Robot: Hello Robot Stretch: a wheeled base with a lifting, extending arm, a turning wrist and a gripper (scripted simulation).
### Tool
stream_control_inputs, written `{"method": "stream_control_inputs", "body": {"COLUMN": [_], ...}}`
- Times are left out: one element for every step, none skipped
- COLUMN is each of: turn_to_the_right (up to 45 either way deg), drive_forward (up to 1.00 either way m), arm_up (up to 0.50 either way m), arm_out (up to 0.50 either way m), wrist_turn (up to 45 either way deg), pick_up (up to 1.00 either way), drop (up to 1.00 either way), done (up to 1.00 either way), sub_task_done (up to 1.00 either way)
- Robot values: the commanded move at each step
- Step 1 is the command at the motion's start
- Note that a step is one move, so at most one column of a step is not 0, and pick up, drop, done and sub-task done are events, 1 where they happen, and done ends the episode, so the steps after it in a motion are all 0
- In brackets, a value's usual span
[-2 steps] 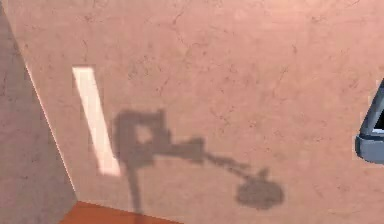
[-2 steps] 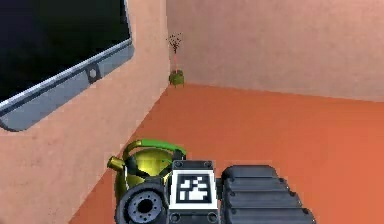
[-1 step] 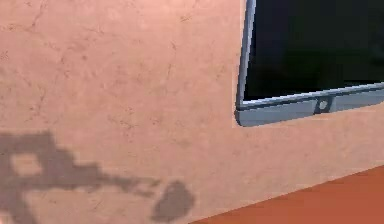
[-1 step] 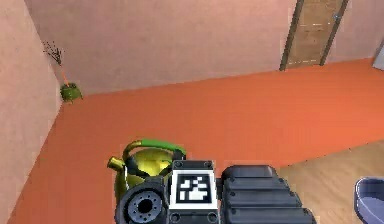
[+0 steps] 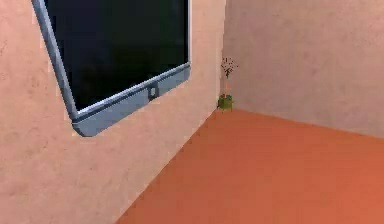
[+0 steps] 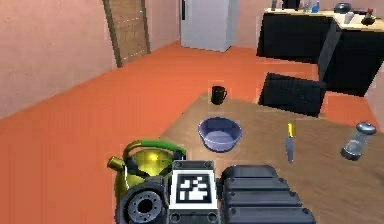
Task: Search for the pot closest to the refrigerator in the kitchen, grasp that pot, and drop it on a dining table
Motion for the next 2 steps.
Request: {"method": "stream_control_inputs", "body": {"turn_to_the_right": [45.0,45.0], "drive_forward": [0.0,0.0], "arm_up": [0.0,0.0], "arm_out": [0.0,0.0], "wrist_turn": [0.0,0.0], "pick_up": [0.0,0.0], "drop": [0.0,0.0], "done": [0.0,0.0], "sub_task_done": [0.0,0.0]}}
